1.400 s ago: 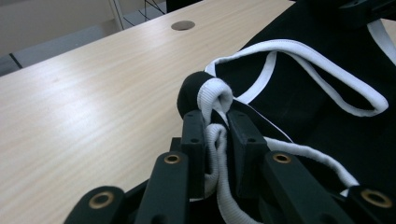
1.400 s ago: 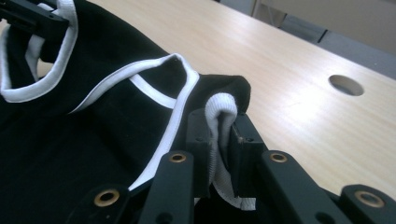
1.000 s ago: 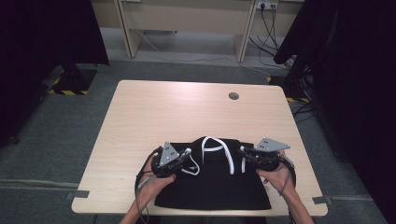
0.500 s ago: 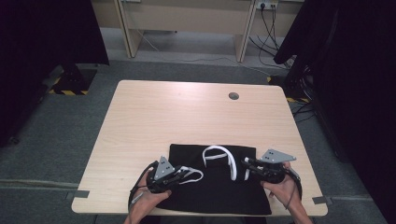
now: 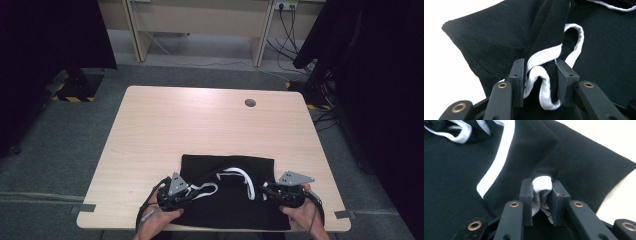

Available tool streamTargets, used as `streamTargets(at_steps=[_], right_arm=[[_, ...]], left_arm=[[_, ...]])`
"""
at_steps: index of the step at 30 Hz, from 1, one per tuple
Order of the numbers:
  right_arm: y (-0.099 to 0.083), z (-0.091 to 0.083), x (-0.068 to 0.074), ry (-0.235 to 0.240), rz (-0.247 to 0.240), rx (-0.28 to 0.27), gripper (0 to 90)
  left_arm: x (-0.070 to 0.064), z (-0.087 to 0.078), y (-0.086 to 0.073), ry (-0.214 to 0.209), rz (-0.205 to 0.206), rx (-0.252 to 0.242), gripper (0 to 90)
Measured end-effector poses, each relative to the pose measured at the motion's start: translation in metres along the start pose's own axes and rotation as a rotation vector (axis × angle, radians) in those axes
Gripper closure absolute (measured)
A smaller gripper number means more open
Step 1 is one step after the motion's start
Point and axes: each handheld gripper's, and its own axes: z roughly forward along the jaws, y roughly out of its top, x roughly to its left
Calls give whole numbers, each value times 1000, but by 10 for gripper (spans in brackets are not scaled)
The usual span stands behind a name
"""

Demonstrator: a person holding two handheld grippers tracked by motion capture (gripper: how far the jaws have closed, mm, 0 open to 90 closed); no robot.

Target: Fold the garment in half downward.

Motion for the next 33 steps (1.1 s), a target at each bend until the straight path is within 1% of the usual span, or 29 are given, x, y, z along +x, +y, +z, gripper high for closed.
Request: streamTargets(at_steps=[2, 4, 5, 7, 9, 10, 12, 13, 15, 17, 19, 20, 21, 22, 23, 24, 25, 26, 27, 28, 29, 30, 31, 32, 33], right_arm=[[0, 1, 0, -3, 1, 11, 750], [2, 3, -1, -12, -12, 25, 751], [3, 4, -2, -16, -10, 27, 751], [6, 7, -5, -21, -11, 33, 751], [12, 13, -12, -27, -7, 41, 751], [12, 13, -12, -27, -7, 41, 751], [20, 23, -22, -33, 6, 42, 748], [22, 25, -24, -34, 4, 43, 745], [26, 29, -29, -37, 7, 46, 727], [29, 32, -32, -35, 27, 48, 669], [34, 30, -35, -30, 51, 57, 561], [36, 27, -35, -35, 59, 52, 499], [38, 24, -35, -40, 69, 47, 470], [41, 19, -35, -43, 80, 41, 441], [44, 16, -35, -41, 67, 32, 430], [44, 16, -35, -41, 67, 32, 430], [47, 14, -34, -38, 67, 25, 418], [53, 10, -33, -41, 61, 14, 396], [57, 9, -32, -38, 61, 7, 393], [61, 8, -32, -32, 61, 2, 389], [64, 7, -31, -26, 56, -3, 385], [64, 7, -31, -26, 56, -3, 385], [72, 8, -28, -22, 49, -11, 378], [76, 10, -27, -17, 40, -9, 377], [76, 10, -27, -17, 40, -9, 377]], left_arm=[[1, 1, 1, -2, -9, 4, 621], [1, 2, 2, -1, -6, 6, 620], [2, 3, 3, 0, -6, 8, 620], [4, 5, 5, 4, -11, 8, 621], [6, 6, 6, 8, -14, 5, 621], [8, 8, 7, 13, -15, 7, 621], [14, 14, 12, 35, -15, 9, 619], [16, 16, 14, 36, -17, 12, 618], [21, 19, 17, 35, -23, 10, 617], [25, 20, 19, 42, -25, 13, 610], [24, 20, 20, 62, 0, 12, 531], [24, 19, 20, 57, 1, 10, 498], [24, 19, 21, 49, -1, 5, 483], [23, 18, 22, 44, -7, -4, 444], [21, 14, 27, 43, -15, -28, 407], [21, 14, 27, 43, -15, -28, 371], [20, 12, 31, 43, -19, -37, 371], [19, 9, 39, 34, -20, -57, 344], [18, 8, 42, 32, -21, -65, 331], [17, 8, 46, 31, -17, -71, 318], [17, 8, 46, 31, -17, -71, 305], [17, 8, 50, 32, -16, -73, 305], [18, 10, 53, 35, -19, -76, 289], [19, 12, 56, 39, -24, -76, 286], [20, 14, 58, 41, -27, -76, 286]])
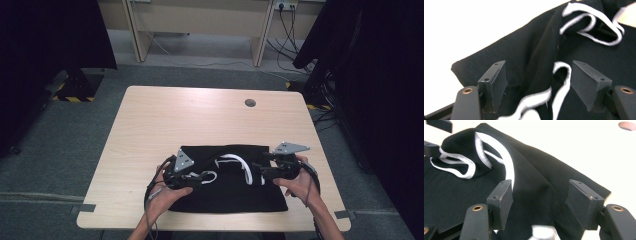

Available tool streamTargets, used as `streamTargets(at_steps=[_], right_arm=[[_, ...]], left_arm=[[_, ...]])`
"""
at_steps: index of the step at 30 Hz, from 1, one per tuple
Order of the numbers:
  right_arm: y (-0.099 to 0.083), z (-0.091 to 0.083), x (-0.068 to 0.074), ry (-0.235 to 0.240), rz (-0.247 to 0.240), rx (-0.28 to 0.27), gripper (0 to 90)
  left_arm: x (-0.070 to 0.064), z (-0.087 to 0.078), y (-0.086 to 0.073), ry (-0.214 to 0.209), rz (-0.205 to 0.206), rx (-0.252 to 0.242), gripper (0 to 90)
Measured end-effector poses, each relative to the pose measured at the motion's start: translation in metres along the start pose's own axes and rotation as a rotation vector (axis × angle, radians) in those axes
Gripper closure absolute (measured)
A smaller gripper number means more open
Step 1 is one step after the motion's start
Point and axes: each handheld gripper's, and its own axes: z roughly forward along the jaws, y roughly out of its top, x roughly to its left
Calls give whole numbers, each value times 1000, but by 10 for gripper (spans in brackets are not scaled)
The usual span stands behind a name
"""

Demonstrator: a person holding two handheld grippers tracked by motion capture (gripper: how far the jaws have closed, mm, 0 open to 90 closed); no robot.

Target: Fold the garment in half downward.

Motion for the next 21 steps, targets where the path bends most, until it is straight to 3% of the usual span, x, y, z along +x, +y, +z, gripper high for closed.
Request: streamTargets(at_steps=[4, 5, 7, 8, 9, 11, 12, 15, 16, 21], right_arm=[[12, 15, 5, 9, -16, 23, 379], [15, 25, 6, 19, -27, 48, 422], [15, 32, 5, 33, -47, 72, 556], [15, 32, 5, 33, -47, 72, 556], [14, 34, 5, 42, -59, 78, 628], [13, 35, 3, 61, -65, 97, 748], [13, 29, 2, 70, -77, 86, 817], [14, 19, 1, 72, -83, 59, 850], [16, 7, 2, 75, -95, 34, 858], [15, -18, 9, 76, -138, 0, 863]], left_arm=[[2, 15, 2, -8, -18, 20, 282], [2, 19, 2, -12, -20, 24, 313], [3, 23, 0, -19, 19, 21, 456], [3, 23, 0, -19, 19, 21, 550], [3, 23, -1, -23, 21, 15, 550], [3, 19, 1, -37, 35, -5, 700], [3, 16, 2, -46, 43, -14, 803], [3, 5, 8, -56, 46, -45, 820], [1, -3, 11, -62, 55, -65, 824], [-5, -16, 13, -82, 73, -86, 823]])
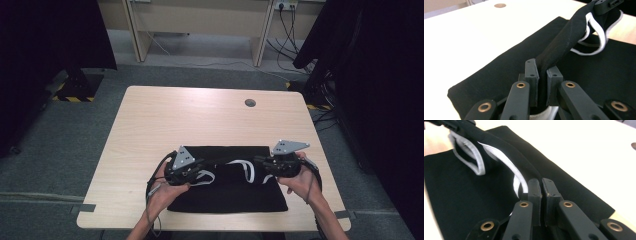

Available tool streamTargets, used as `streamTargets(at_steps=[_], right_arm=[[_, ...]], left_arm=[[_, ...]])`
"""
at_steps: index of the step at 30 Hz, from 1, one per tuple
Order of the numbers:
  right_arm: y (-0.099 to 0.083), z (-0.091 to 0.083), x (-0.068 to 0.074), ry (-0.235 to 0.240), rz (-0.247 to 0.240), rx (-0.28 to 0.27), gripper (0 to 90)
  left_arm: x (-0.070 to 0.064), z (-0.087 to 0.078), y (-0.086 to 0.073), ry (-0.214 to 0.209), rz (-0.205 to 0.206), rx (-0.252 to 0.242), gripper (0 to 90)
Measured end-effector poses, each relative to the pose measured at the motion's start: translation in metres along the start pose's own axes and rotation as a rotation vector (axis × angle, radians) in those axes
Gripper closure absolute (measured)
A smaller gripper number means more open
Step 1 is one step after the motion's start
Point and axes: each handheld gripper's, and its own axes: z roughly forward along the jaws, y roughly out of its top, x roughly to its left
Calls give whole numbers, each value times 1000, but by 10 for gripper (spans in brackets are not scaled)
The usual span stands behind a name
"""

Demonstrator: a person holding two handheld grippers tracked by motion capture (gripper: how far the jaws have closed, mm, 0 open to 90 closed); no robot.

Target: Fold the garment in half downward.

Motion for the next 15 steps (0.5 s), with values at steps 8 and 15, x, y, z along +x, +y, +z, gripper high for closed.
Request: streamTargets(at_steps=[8, 15], right_arm=[[-37, -27, 35, 33, -22, -29, 862], [-66, -26, 52, 70, -1, 3, 823]], left_arm=[[-31, -17, -25, -54, 78, 60, 802], [-39, -21, -49, -85, 48, 95, 752]])
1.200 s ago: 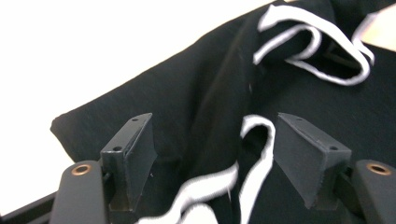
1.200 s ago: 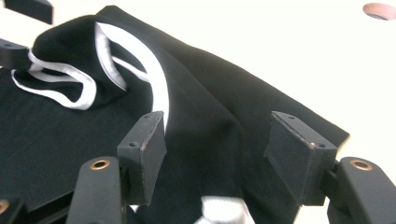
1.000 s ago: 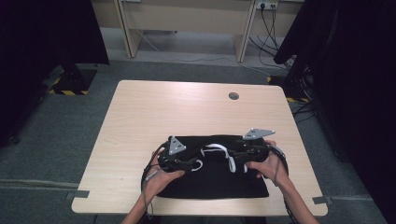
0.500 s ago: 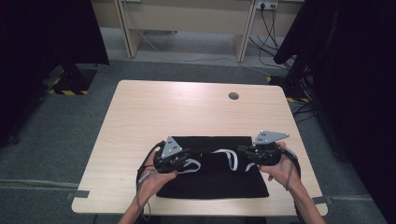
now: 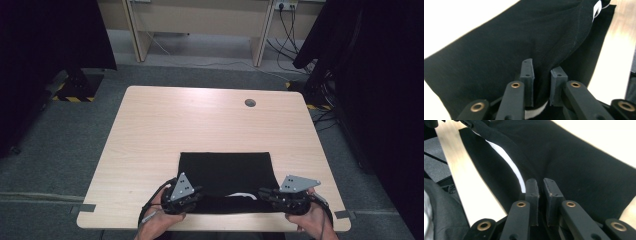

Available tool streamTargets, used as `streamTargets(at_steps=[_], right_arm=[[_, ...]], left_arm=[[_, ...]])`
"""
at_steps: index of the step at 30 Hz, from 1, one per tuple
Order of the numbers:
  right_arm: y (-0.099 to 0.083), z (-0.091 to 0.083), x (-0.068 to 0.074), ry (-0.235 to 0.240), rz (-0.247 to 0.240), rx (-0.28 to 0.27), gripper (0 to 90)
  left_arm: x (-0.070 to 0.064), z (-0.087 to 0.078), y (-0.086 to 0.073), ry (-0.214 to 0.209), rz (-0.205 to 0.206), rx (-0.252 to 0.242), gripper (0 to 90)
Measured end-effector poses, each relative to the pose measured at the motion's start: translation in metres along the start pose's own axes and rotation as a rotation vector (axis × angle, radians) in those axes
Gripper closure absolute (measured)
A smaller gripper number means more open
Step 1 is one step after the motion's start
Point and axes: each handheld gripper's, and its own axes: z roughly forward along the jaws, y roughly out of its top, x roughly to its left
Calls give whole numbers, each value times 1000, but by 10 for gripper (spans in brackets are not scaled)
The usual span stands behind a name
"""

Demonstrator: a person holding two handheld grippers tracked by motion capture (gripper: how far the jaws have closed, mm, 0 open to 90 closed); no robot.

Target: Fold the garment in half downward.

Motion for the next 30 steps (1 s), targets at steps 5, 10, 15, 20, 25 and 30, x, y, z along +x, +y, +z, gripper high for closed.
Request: streamTargets(at_steps=[5, 10, 15, 20, 25, 30], right_arm=[[-2, -7, 5, 1, 2, -8, 795], [2, -20, 9, -12, 0, -44, 745], [1, -13, 3, -45, 9, -17, 705], [-6, 10, -13, -57, 46, 28, 674], [-10, 22, -21, -60, 69, 43, 625], [-20, 32, -24, -91, 70, 94, 548]], left_arm=[[-8, -7, -2, -10, 16, -12, 723], [-14, -17, 0, -51, 13, -38, 602], [-12, -22, -1, -32, -48, -66, 437], [-5, -16, -7, 29, -85, -37, 416], [-1, -5, -24, 91, -72, 71, 420], [-3, -3, -31, 103, -54, 76, 415]])
